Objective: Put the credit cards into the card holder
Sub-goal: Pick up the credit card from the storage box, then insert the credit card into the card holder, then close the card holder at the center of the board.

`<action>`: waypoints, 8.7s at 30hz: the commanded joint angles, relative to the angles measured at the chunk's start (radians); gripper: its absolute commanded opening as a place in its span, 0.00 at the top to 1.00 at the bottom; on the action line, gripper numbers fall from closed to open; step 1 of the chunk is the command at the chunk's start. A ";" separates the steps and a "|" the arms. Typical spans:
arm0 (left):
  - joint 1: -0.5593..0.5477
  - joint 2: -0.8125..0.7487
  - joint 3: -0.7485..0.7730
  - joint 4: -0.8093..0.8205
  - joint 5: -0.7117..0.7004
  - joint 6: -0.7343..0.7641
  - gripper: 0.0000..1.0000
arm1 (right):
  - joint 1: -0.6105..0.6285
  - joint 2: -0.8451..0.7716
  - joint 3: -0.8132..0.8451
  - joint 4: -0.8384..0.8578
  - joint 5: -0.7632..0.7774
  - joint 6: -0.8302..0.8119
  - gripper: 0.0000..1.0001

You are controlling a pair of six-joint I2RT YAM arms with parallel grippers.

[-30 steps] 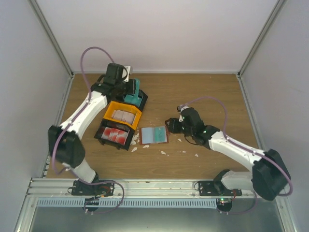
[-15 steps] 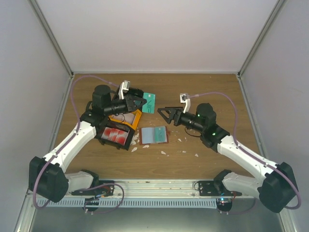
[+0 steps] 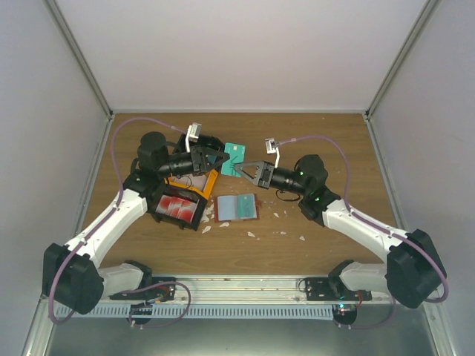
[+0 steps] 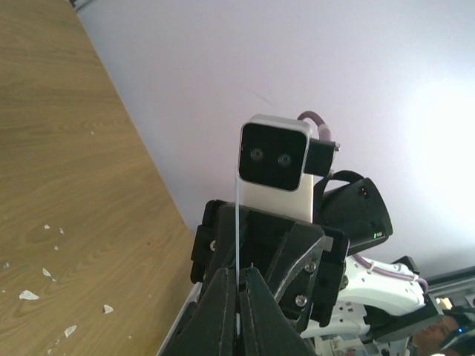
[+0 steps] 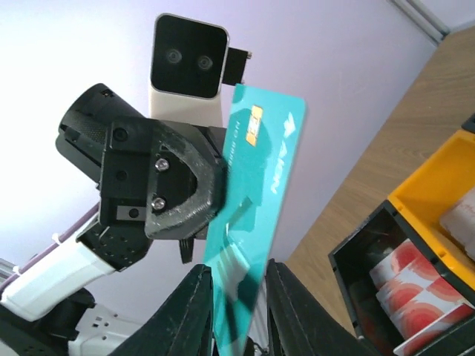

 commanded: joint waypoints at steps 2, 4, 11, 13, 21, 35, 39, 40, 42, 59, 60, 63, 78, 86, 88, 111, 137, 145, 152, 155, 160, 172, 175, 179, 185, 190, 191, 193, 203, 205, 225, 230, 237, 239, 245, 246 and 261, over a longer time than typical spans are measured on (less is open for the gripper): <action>-0.007 -0.021 -0.005 0.043 0.035 -0.004 1.00 | -0.002 0.013 0.026 0.079 -0.026 0.046 0.78; -0.006 -0.022 -0.006 0.036 0.033 0.003 1.00 | -0.002 0.014 0.025 0.082 -0.025 0.053 0.74; -0.007 -0.033 -0.008 0.015 0.007 0.020 1.00 | -0.003 -0.003 0.024 0.058 0.027 0.058 0.82; -0.006 -0.032 -0.006 0.007 0.009 0.026 1.00 | -0.002 -0.004 0.025 0.045 0.041 0.060 0.95; -0.008 -0.046 0.081 -0.430 -0.275 0.287 0.42 | -0.009 -0.030 0.026 -0.250 0.138 -0.071 0.99; -0.162 0.129 -0.144 -0.488 -0.647 0.335 0.47 | 0.003 0.226 -0.055 -0.527 0.143 -0.265 0.99; -0.184 0.227 -0.164 -0.462 -0.691 0.335 0.49 | 0.004 0.321 -0.037 -0.506 0.145 -0.251 0.99; -0.185 0.253 -0.165 -0.459 -0.696 0.337 0.48 | 0.004 0.337 -0.037 -0.500 0.148 -0.245 1.00; -0.184 0.292 -0.169 -0.458 -0.722 0.337 0.46 | 0.004 0.356 -0.036 -0.490 0.164 -0.229 0.99; -0.165 0.372 -0.124 -0.457 -0.785 0.366 0.35 | -0.002 0.463 -0.027 -0.397 0.132 -0.151 1.00; -0.167 0.377 -0.128 -0.451 -0.764 0.366 0.36 | -0.003 0.470 -0.029 -0.393 0.131 -0.143 0.99; -0.182 0.390 -0.137 -0.433 -0.714 0.363 0.38 | -0.003 0.490 -0.032 -0.382 0.123 -0.121 1.00; -0.214 0.447 -0.131 -0.427 -0.663 0.375 0.61 | -0.003 0.575 -0.031 -0.289 0.053 -0.052 0.99; -0.222 0.450 -0.128 -0.420 -0.634 0.376 0.63 | -0.002 0.602 -0.023 -0.260 0.035 -0.039 0.99; -0.223 0.450 -0.131 -0.414 -0.619 0.369 0.63 | -0.001 0.608 -0.023 -0.250 0.038 -0.031 0.99; -0.236 0.421 -0.188 -0.381 -0.622 0.310 0.78 | 0.028 0.603 -0.071 -0.131 0.080 0.059 0.99; -0.234 0.442 -0.183 -0.360 -0.615 0.322 0.83 | 0.046 0.493 -0.064 -0.312 0.180 -0.059 0.68; -0.234 0.449 -0.160 -0.367 -0.611 0.334 0.83 | 0.046 0.383 -0.050 -0.438 0.291 -0.096 0.51; -0.231 0.452 -0.151 -0.367 -0.594 0.341 0.83 | 0.044 0.263 -0.061 -0.527 0.387 -0.129 0.47; -0.229 0.449 -0.149 -0.365 -0.584 0.345 0.82 | 0.042 0.186 -0.058 -0.626 0.503 -0.165 0.47; -0.226 0.453 -0.148 -0.362 -0.570 0.342 0.78 | 0.032 0.133 -0.042 -0.815 0.749 -0.231 0.46; -0.216 0.465 -0.152 -0.357 -0.557 0.338 0.77 | -0.033 0.275 -0.036 -0.742 0.677 -0.306 0.54; -0.214 0.464 -0.154 -0.357 -0.556 0.342 0.77 | -0.049 0.297 -0.035 -0.708 0.658 -0.314 0.61; -0.213 0.462 -0.151 -0.358 -0.554 0.349 0.77 | -0.064 0.303 -0.048 -0.668 0.634 -0.324 0.68; -0.213 0.472 -0.148 -0.354 -0.549 0.352 0.77 | -0.083 0.322 -0.056 -0.619 0.564 -0.357 0.77; -0.212 0.476 -0.141 -0.353 -0.545 0.353 0.77 | -0.084 0.327 -0.048 -0.638 0.551 -0.366 0.92; -0.212 0.477 -0.139 -0.355 -0.545 0.354 0.77 | -0.084 0.321 -0.047 -0.644 0.554 -0.366 0.95; -0.211 0.478 -0.137 -0.355 -0.543 0.355 0.77 | -0.084 0.305 -0.046 -0.654 0.557 -0.368 0.99; -0.211 0.480 -0.132 -0.361 -0.547 0.361 0.78 | -0.084 0.293 -0.045 -0.709 0.593 -0.365 0.69; -0.211 0.477 -0.135 -0.363 -0.550 0.362 0.78 | -0.083 0.313 -0.040 -0.712 0.581 -0.366 0.67; -0.211 0.511 -0.118 -0.348 -0.517 0.378 0.78 | -0.059 0.199 0.020 -0.794 0.524 -0.352 1.00; -0.211 0.536 -0.099 -0.347 -0.504 0.384 0.78 | -0.052 0.172 0.052 -0.832 0.496 -0.364 1.00; -0.211 0.565 -0.070 -0.342 -0.491 0.388 0.78 | -0.029 0.180 0.079 -0.805 0.391 -0.364 1.00; -0.211 0.574 -0.064 -0.341 -0.489 0.390 0.77 | -0.020 0.189 0.080 -0.776 0.353 -0.355 0.99; -0.211 0.592 -0.056 -0.328 -0.481 0.391 0.77 | 0.013 0.255 0.073 -0.660 0.270 -0.324 0.99; -0.211 0.594 -0.057 -0.325 -0.482 0.390 0.77 | 0.019 0.275 0.074 -0.639 0.262 -0.322 0.99; -0.211 0.421 -0.151 -0.413 -0.665 0.315 0.77 | 0.025 0.520 0.019 -0.345 0.137 -0.249 0.75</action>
